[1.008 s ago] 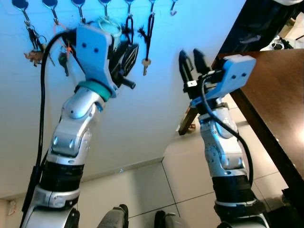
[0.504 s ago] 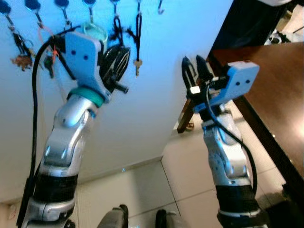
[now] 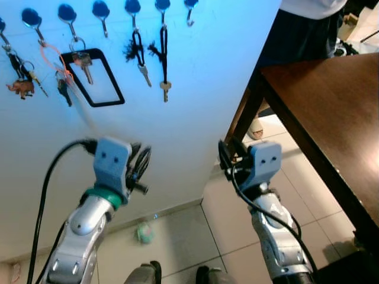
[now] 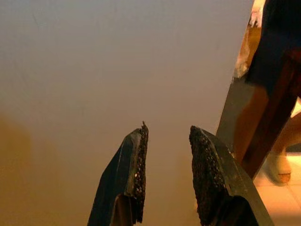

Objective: Hang keys on a hook

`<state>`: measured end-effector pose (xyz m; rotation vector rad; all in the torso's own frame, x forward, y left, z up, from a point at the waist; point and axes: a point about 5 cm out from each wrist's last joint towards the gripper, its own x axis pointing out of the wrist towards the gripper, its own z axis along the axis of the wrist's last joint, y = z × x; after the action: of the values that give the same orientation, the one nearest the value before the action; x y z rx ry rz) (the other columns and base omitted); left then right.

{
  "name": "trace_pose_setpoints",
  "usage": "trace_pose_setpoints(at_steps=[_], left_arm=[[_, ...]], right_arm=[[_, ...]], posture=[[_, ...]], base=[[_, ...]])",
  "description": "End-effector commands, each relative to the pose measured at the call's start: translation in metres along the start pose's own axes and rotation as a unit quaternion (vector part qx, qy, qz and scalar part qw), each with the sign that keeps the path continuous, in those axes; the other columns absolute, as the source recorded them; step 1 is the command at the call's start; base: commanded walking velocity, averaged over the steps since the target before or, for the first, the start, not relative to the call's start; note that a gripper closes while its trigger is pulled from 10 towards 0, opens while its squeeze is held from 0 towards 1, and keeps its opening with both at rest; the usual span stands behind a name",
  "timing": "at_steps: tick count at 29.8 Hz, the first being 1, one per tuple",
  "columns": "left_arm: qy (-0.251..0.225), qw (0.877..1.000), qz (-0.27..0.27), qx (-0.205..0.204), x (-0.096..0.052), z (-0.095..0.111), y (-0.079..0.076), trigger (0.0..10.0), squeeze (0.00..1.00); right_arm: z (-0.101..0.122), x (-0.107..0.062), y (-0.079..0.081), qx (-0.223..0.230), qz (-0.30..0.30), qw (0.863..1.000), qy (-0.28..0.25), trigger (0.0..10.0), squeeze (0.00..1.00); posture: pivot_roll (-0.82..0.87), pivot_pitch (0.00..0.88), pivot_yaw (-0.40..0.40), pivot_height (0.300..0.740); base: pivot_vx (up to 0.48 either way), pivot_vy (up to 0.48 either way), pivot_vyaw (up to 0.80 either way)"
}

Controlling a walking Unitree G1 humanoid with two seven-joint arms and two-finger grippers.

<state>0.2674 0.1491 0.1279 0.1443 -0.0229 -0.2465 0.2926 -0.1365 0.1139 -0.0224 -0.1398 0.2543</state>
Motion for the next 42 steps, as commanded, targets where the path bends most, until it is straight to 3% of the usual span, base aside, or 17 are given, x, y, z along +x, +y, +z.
trace_pose_setpoints(at_steps=[1, 7, 10, 17, 21, 24, 25, 26, 27, 29, 30, 32, 36, 42], left_arm=[[0.037, 0.999, 0.005, 0.009, -0.002, -0.021, 0.000, 10.0, 0.00], [0.059, 0.998, 0.011, 0.001, 0.000, -0.027, -0.002, 10.0, 0.00], [0.029, 0.999, 0.011, -0.006, 0.007, -0.011, -0.007, 10.0, 0.00], [0.024, 0.999, 0.022, -0.006, 0.005, -0.011, -0.004, 10.0, 0.00], [0.059, 0.998, -0.001, 0.015, -0.014, -0.031, -0.011, 10.0, 0.00], [0.078, 0.997, -0.003, 0.017, -0.020, -0.041, -0.011, 10.0, 0.00], [0.113, 0.993, 0.007, 0.019, -0.022, -0.059, -0.009, 10.0, 0.00], [0.113, 0.993, 0.007, 0.019, -0.022, -0.059, -0.009, 10.0, 0.00], [0.137, 0.990, 0.015, 0.021, -0.024, -0.072, -0.008, 10.0, 0.00], [0.172, 0.982, 0.081, -0.015, -0.022, -0.093, 0.002, 10.0, 0.00], [0.172, 0.982, 0.081, -0.015, -0.022, -0.093, 0.002, 10.0, 0.00], [0.179, 0.973, 0.130, -0.059, -0.017, -0.098, 0.007, 10.0, 0.00], [0.184, 0.976, 0.107, -0.042, -0.014, -0.101, -0.001, 10.0, 0.00], [0.186, 0.977, 0.097, -0.029, -0.020, -0.105, 0.004, 10.0, 0.00]], right_arm=[[-0.020, -0.010, -0.006, -0.006, -0.006, 0.999, 0.043, 10.0, 0.00], [-0.033, -0.017, -0.010, -0.014, 0.000, 0.997, 0.073, 10.0, 0.00], [-0.024, -0.005, -0.003, -0.015, 0.009, 0.999, 0.051, 10.0, 0.00], [-0.021, 0.000, 0.003, -0.021, 0.029, 0.999, 0.039, 10.0, 0.00], [-0.044, -0.018, -0.015, -0.016, -0.018, 0.996, 0.082, 10.0, 0.00], [-0.054, -0.026, -0.017, -0.016, -0.025, 0.994, 0.102, 10.0, 0.00], [-0.059, -0.030, -0.017, -0.018, -0.026, 0.993, 0.114, 10.0, 0.00], [-0.059, -0.030, -0.017, -0.018, -0.026, 0.993, 0.114, 10.0, 0.00], [-0.063, -0.032, -0.016, -0.020, -0.027, 0.992, 0.122, 10.0, 0.00], [-0.077, -0.038, -0.018, -0.014, -0.030, 0.987, 0.154, 10.0, 0.00], [-0.077, -0.038, -0.018, -0.014, -0.030, 0.987, 0.154, 10.0, 0.00], [-0.087, -0.042, -0.024, 0.008, -0.043, 0.982, 0.183, 10.0, 0.00], [-0.092, -0.045, -0.045, 0.032, -0.094, 0.975, 0.199, 10.0, 0.00], [-0.097, -0.049, -0.050, 0.048, -0.127, 0.969, 0.205, 10.0, 0.00]], posture=[[0.01, 0.068, 0.064, 0.740], [0.02, 0.078, 0.061, 0.740], [0.03, 0.061, 0.042, 0.740], [0.04, 0.070, 0.048, 0.740], [0.06, 0.134, 0.078, 0.740], [0.06, 0.138, 0.072, 0.740], [0.06, 0.129, 0.066, 0.740], [0.06, 0.129, 0.066, 0.740], [0.05, 0.116, 0.059, 0.740], [0.02, 0.082, 0.031, 0.740], [0.02, 0.082, 0.031, 0.740], [0.02, 0.080, 0.031, 0.740], [0.04, 0.104, 0.045, 0.740], [0.04, 0.094, 0.042, 0.740]], base=[[0.000, 0.000, 0.00], [0.000, 0.000, 0.00], [0.000, 0.000, 0.00], [0.000, 0.000, 0.00], [0.000, 0.000, 0.00], [0.000, 0.000, 0.00], [0.000, 0.000, 0.00], [0.000, 0.000, 0.00], [0.000, 0.000, 0.00], [0.000, 0.000, 0.00], [0.000, 0.000, 0.00], [0.000, 0.000, 0.00], [0.000, 0.000, 0.00], [0.000, 0.000, 0.00]])
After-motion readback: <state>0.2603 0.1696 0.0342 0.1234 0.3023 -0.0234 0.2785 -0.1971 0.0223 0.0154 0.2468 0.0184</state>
